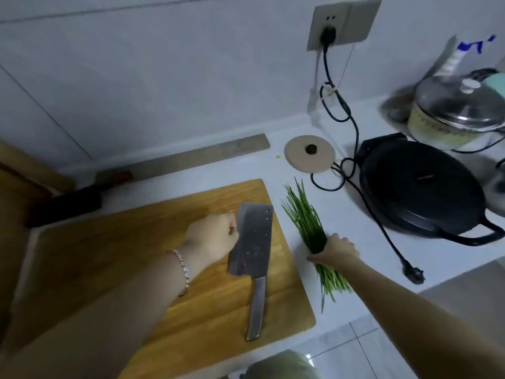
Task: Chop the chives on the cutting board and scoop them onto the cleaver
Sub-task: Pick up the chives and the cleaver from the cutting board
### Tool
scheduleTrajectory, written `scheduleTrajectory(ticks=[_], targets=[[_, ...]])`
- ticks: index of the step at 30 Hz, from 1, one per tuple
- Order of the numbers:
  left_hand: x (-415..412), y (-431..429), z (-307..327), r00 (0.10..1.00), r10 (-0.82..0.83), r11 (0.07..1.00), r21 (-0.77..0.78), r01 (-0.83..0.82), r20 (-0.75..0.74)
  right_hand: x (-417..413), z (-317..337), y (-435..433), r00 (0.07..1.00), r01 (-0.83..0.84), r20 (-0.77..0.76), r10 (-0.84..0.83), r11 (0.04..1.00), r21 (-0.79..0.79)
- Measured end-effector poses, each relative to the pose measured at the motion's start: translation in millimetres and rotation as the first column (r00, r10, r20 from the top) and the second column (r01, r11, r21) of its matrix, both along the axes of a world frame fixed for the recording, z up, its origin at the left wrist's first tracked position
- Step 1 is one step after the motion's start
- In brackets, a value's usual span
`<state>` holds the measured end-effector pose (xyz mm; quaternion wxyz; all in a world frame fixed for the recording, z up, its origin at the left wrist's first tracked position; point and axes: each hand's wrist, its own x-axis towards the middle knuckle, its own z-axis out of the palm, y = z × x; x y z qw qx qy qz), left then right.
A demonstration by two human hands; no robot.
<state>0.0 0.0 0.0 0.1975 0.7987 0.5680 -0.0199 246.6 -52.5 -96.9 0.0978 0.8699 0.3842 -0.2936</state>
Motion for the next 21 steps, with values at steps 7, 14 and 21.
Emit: scheduleTrajectory(ticks=[7, 14, 21], targets=[[29, 1, -23, 0.992, 0.123, 0.992, -0.035, -0.122, 0.012, -1, -32, 3, 0.997, 0.066, -0.044, -0.063, 0.996, 0.055], [38, -4, -32, 0.993, 0.115, 0.989, -0.089, -0.116, -0.016, 18, -40, 3, 0.993, 0.057, -0.108, -0.041, 0.986, 0.154], [34, 4, -30, 0.993, 0.053, 0.988, -0.151, -0.037, 0.104, 30, -7, 7, 0.830, 0.357, -0.529, -0.179, 0.898, 0.257]])
